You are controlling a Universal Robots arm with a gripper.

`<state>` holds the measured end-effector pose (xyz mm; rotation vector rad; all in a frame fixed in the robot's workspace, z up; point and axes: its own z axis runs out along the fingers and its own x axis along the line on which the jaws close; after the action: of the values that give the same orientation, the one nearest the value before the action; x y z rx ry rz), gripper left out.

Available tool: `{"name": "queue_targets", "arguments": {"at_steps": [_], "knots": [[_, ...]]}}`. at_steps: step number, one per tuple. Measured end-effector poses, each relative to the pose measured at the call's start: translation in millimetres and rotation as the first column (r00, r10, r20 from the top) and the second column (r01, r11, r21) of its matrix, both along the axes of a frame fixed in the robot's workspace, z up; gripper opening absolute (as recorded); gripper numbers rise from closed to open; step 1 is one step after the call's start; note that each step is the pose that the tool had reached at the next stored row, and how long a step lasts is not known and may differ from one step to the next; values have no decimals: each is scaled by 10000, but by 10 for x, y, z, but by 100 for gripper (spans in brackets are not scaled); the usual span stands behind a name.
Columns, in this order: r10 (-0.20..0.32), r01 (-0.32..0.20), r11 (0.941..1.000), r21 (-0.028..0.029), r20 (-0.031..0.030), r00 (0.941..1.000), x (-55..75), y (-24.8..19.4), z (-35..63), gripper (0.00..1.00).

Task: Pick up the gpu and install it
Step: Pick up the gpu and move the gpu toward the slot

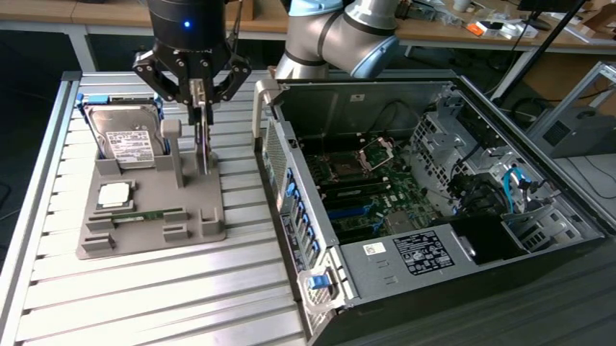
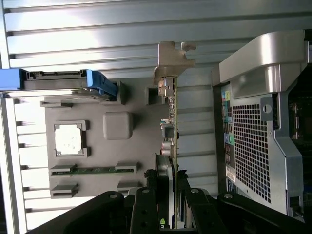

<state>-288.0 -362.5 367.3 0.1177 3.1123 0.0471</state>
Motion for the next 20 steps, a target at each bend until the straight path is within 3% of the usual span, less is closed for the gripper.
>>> {"name": "queue_targets", "arguments": {"at_steps": [20], "knots": [[0, 0, 10000, 0, -1, 10000, 0, 0, 97, 27]]}}
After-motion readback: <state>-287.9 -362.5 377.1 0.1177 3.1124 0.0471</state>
